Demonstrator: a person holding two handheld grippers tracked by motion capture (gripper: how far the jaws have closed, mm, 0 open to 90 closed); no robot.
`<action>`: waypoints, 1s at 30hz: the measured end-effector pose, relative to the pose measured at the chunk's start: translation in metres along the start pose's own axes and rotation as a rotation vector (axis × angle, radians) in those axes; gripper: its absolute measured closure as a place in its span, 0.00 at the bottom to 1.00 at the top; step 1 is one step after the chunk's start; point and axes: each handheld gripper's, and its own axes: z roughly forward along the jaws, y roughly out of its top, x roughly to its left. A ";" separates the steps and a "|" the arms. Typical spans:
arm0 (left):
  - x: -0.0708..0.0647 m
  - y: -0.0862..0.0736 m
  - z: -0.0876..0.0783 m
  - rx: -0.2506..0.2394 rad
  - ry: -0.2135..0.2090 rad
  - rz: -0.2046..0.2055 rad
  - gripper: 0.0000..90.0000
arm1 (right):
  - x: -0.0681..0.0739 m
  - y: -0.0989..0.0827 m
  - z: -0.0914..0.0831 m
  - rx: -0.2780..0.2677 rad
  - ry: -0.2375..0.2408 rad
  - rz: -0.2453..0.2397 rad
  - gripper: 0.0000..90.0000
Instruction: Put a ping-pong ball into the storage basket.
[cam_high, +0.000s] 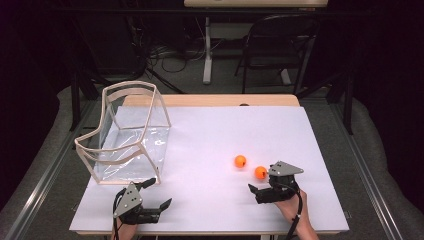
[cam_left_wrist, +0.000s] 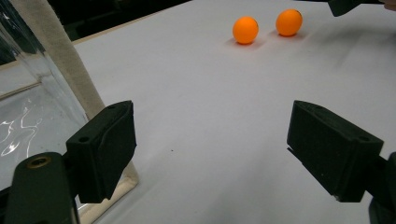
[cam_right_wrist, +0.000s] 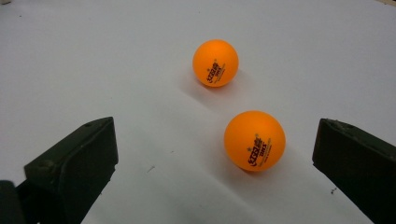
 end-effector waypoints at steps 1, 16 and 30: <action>0.000 0.000 0.000 0.000 0.000 0.000 0.17 | -0.001 0.001 0.001 0.002 0.000 0.003 0.00; 0.000 0.001 0.000 0.004 0.001 0.007 0.17 | -0.012 0.013 0.013 0.045 0.007 0.031 0.00; 0.000 0.001 0.001 0.002 -0.006 0.005 0.17 | -0.019 0.016 0.026 0.107 0.018 0.042 0.00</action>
